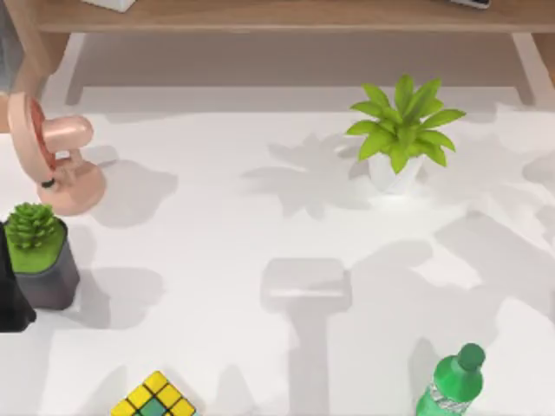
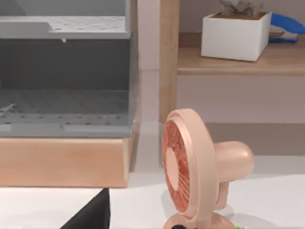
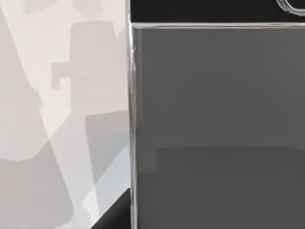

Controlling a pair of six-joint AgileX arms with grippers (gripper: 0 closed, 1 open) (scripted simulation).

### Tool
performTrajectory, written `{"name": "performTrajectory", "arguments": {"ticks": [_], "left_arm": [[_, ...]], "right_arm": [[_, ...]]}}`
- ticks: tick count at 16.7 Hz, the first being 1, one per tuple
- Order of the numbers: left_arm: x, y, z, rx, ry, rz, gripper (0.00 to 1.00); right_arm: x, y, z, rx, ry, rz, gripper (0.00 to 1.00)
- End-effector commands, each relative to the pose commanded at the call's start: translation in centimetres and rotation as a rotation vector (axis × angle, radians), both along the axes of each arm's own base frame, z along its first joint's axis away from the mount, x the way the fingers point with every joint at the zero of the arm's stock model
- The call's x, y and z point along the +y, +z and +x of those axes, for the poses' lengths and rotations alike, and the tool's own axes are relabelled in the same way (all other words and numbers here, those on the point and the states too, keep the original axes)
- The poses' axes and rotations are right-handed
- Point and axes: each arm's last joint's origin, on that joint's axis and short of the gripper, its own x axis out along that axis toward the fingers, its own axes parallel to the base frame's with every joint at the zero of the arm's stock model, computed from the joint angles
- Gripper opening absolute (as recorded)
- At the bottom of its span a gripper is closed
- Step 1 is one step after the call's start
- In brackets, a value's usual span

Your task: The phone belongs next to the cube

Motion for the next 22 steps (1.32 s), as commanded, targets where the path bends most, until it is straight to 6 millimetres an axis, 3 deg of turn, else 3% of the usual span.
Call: {"name": "performTrajectory", "arguments": {"ticks": [5, 11, 22], "left_arm": [[0.0, 0.0, 0.0, 0.0, 0.0, 0.0, 1.0], [0.0, 0.0, 0.0, 0.0, 0.0, 0.0, 1.0], [0.0, 0.0, 0.0, 0.0, 0.0, 0.0, 1.0]], "right_arm": [[5.0, 3.5, 2.5, -0.117, 0.001, 0.099, 0.0], [11.6, 6.2, 3.8, -0.173, -0.009, 0.271, 0.0], [23.3, 5.2, 2.4, 0.013, -0.08, 0.473, 0.0]]}}
